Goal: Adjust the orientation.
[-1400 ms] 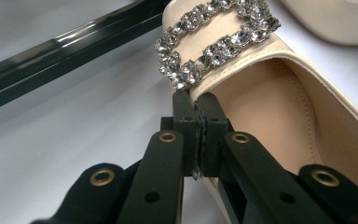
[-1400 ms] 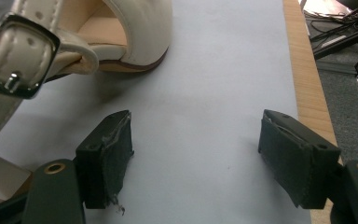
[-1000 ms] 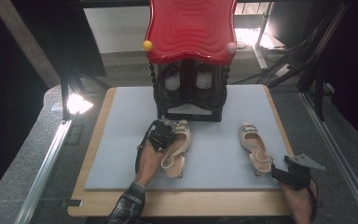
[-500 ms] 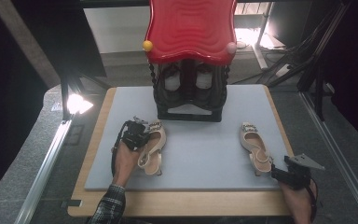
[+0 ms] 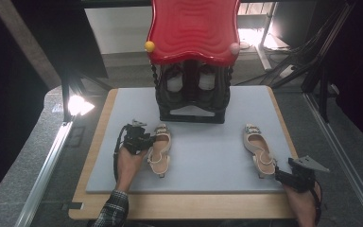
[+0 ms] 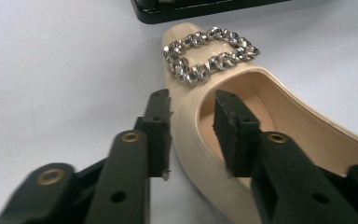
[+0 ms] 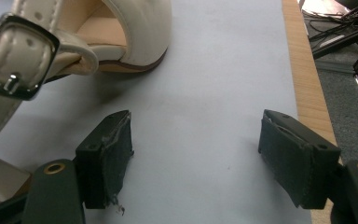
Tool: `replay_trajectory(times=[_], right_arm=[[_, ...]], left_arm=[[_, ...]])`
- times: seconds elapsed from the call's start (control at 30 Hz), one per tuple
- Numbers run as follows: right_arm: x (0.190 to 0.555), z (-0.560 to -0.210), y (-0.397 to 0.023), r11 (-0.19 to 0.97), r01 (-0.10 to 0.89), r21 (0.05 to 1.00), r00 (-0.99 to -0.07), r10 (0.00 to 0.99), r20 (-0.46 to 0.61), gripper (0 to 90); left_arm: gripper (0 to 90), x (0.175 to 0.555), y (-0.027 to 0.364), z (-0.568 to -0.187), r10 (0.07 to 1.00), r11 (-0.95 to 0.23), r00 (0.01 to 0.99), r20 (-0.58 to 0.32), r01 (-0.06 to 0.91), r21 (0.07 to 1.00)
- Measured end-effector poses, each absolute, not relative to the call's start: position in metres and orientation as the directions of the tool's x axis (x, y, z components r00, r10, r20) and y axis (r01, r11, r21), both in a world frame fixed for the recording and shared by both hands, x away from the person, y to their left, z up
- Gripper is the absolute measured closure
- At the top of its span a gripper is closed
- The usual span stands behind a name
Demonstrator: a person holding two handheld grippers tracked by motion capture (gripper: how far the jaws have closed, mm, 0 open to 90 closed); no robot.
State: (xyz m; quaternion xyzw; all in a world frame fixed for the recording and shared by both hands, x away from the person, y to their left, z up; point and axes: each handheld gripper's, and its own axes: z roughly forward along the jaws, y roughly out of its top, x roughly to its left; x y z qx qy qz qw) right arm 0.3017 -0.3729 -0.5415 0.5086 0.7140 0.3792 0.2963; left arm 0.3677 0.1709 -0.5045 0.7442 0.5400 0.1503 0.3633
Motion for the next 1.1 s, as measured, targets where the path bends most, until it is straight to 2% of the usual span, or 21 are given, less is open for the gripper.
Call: replay_trajectory(times=[0.1,0.37,0.6,0.7,0.97,1.1], right_arm=[[0.3018,-0.5415,-0.3729,0.196,0.501,0.843,-0.307,0.951,-0.039,25.7],[0.3017,-0.5415,-0.3728,0.194,0.502,0.843,-0.306,0.951,-0.037,25.7],[0.3017,-0.5415,-0.3729,0.195,0.502,0.843,-0.306,0.951,-0.037,25.7],[0.3017,-0.5415,-0.3728,0.195,0.502,0.843,-0.306,0.951,-0.038,25.7],[0.3017,-0.5415,-0.3728,0.194,0.502,0.843,-0.306,0.951,-0.037,25.7],[0.3017,-0.5415,-0.3728,0.194,0.502,0.843,-0.307,0.951,-0.037,25.7]], left_arm=[[61.6,0.3605,0.1701,-0.508,0.912,-0.146,0.37,-0.177,0.698,0.701],[60.9,0.3615,0.166,-0.5116,0.906,-0.12,0.366,-0.212,0.704,0.7],[56.5,0.3601,0.1694,-0.5107,0.906,-0.105,0.356,-0.229,0.713,0.694],[61.5,0.361,0.1686,-0.5105,0.911,-0.109,0.347,-0.221,0.72,0.685],[83.2,0.3622,0.1676,-0.5127,0.924,-0.103,0.322,-0.207,0.731,0.675],[88.0,0.3617,0.1669,-0.5131,0.927,-0.098,0.315,-0.203,0.726,0.681]])
